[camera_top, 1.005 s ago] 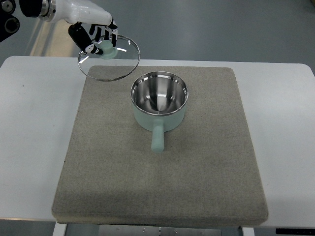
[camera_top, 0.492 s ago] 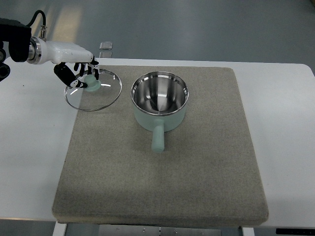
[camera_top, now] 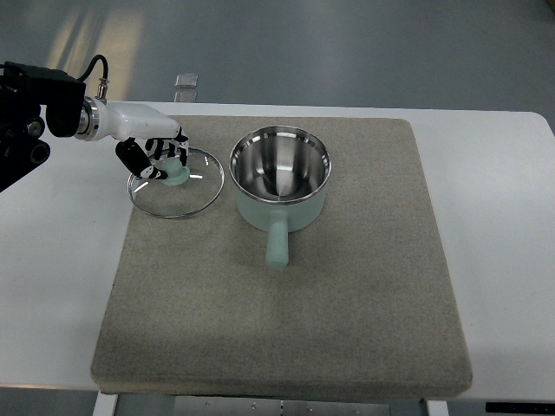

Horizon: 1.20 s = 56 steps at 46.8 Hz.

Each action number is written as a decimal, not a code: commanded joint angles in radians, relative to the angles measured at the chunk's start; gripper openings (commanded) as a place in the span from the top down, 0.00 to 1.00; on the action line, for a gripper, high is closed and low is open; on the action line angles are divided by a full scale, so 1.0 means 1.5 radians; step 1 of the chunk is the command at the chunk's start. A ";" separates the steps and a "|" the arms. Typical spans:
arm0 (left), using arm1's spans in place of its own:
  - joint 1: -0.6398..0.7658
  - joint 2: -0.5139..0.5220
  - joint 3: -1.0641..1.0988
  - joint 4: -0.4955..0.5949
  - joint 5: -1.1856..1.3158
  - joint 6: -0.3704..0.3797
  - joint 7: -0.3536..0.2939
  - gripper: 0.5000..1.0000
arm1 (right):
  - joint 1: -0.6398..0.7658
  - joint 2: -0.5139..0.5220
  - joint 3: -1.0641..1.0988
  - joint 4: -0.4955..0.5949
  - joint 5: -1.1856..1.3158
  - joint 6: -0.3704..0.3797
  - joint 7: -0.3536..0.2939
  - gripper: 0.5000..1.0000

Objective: Place lid left of pot with left hand

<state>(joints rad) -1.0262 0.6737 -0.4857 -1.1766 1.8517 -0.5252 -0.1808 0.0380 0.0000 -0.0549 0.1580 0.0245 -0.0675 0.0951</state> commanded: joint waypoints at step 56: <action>0.044 0.012 -0.019 0.077 -0.297 0.106 -0.002 0.01 | 0.000 0.000 0.000 0.000 0.000 0.000 0.000 0.16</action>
<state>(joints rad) -0.9606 0.6915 -0.5124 -1.0959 1.5171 -0.3672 -0.1824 0.0380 0.0000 -0.0552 0.1580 0.0245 -0.0675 0.0951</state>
